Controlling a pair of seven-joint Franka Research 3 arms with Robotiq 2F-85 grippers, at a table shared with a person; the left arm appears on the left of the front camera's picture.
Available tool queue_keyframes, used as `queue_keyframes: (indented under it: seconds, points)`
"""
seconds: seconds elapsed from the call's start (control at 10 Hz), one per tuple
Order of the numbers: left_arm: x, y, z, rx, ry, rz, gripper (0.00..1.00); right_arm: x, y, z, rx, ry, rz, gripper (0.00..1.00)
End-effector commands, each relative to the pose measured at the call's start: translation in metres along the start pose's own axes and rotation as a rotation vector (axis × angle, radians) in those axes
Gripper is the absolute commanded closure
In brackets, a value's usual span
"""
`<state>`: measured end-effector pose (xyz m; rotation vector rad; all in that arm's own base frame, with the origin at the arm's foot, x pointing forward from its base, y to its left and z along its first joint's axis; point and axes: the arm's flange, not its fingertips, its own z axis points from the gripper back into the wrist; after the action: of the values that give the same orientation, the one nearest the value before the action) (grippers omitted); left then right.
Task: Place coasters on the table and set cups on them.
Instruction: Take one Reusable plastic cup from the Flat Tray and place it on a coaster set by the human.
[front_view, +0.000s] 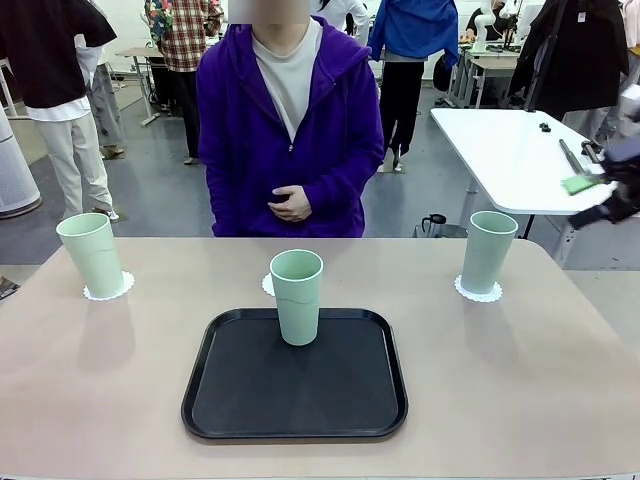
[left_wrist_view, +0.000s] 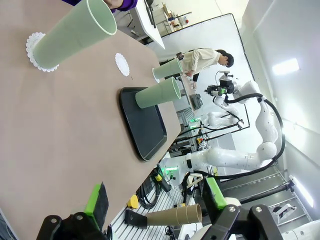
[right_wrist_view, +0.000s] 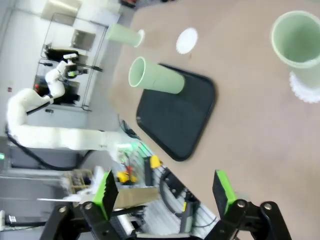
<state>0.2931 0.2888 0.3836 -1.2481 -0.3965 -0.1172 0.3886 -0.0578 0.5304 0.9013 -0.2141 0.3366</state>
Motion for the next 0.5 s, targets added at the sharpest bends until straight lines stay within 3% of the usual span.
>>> queue_keyframes:
  seconds: [0.0, 0.3, 0.4]
  points:
    - [-0.002, -0.002, 0.001, -0.002, -0.008, -0.004, 0.0, 0.025, 0.028, -0.048, -0.205, 0.116, 0.133, 0.0]
    - [-0.002, -0.002, 0.001, -0.002, -0.008, -0.004, 0.0, 0.054, 0.068, -0.119, -0.362, 0.218, 0.451, 0.0]
    - [-0.002, -0.002, 0.001, -0.002, -0.008, -0.004, 0.0, 0.054, 0.074, -0.134, -0.365, 0.263, 0.503, 0.0]
